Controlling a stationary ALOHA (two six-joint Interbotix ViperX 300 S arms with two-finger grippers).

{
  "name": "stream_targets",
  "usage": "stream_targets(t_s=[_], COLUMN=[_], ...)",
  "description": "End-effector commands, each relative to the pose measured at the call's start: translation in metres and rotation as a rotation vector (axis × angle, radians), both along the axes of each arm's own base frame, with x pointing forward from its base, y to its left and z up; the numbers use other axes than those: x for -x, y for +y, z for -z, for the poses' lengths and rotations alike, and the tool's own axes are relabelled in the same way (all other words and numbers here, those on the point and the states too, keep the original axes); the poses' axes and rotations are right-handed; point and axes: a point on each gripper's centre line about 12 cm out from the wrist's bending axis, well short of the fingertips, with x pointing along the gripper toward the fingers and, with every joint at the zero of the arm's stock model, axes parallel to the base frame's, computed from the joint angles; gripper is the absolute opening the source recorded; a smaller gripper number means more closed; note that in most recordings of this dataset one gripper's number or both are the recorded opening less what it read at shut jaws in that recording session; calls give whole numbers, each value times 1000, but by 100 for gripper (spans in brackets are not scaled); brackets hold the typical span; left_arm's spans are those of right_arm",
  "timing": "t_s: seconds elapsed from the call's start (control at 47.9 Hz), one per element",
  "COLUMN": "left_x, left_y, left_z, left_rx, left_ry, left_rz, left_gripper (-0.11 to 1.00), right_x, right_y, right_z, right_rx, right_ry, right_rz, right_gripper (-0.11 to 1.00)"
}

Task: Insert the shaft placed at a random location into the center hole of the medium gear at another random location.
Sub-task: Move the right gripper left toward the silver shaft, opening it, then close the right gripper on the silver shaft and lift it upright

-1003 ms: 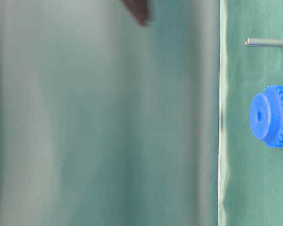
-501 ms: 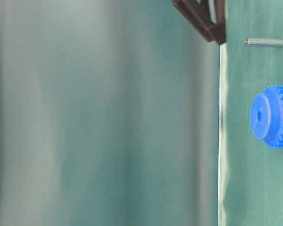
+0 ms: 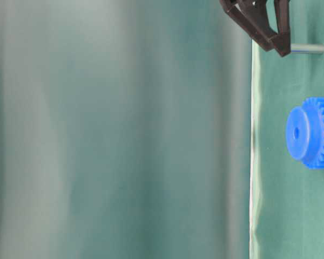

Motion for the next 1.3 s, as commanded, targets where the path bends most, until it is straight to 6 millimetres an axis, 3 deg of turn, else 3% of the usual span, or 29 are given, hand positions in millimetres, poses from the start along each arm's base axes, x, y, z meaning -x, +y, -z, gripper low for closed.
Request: stream_targets(t_s=[0.0, 0.355, 0.648, 1.003, 1.274], left_x=[-3, -3, -2, -2, -2], left_y=[0, 0, 0, 0, 0], left_z=[-8, -8, -9, -9, -8], left_rx=[-2, -2, -2, -2, -2], left_ry=[-15, -12, -17, -15, -11], left_rz=[0, 0, 0, 0, 0], left_gripper=[0, 0, 0, 0, 0], right_x=[-6, -10, -11, -11, -13], right_y=[-2, 2, 2, 3, 3], right_z=[-7, -1, 1, 1, -33], right_rx=[14, 4, 1, -3, -7], right_ry=[-34, -16, -3, 10, -7], right_rz=[1, -15, -16, -18, -21], right_gripper=[80, 69, 14, 14, 14])
